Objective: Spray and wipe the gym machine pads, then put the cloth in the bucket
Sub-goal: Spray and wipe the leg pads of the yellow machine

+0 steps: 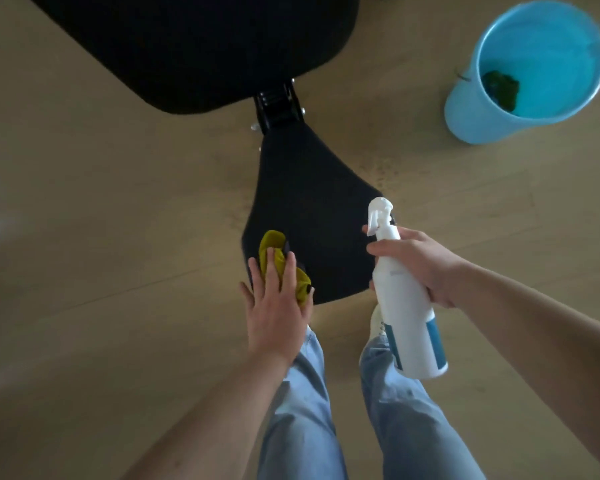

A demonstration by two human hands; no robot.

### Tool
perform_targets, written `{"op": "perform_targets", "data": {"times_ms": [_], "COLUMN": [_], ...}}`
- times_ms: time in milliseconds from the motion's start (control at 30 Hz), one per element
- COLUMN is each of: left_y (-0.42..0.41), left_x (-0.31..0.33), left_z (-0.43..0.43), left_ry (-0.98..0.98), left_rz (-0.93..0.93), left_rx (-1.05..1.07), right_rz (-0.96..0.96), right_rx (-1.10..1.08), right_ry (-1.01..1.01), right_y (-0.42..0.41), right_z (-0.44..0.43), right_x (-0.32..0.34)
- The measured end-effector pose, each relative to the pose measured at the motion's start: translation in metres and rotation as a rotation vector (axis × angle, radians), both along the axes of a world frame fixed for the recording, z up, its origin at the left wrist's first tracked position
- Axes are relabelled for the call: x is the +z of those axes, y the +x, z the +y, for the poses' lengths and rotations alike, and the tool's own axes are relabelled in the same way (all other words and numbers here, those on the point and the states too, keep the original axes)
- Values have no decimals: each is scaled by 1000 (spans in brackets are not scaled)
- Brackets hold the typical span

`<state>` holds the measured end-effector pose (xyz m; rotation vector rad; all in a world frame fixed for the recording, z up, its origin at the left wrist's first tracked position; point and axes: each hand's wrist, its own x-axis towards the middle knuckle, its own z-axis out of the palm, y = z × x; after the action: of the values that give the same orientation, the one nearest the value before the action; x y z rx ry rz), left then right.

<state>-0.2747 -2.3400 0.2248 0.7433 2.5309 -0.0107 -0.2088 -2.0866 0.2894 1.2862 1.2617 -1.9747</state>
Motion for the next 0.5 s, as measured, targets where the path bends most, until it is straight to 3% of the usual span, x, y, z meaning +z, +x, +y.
{"op": "perform_targets", "data": {"times_ms": [67,233,333,400,500], "left_y": [-12,-89,-141,-148,-119], "left_x": [3,-18,-33,-36,-24], "left_z": [2,51,81,83,53], "left_ry": [32,229,196,229,320], "left_rz": [-37,134,64,15,27], "left_rx": [161,214,452,569,544], "right_rz": [8,21,39,46,44], "right_rx": [25,55,16,-9,-32], "right_ry": [-16,-2,13,12,-14], "right_y": [-9,-29,-36,-37,-35], "right_z": [-7,-9,-3,2,6], "right_x": [0,-6,-7,-4,2]}}
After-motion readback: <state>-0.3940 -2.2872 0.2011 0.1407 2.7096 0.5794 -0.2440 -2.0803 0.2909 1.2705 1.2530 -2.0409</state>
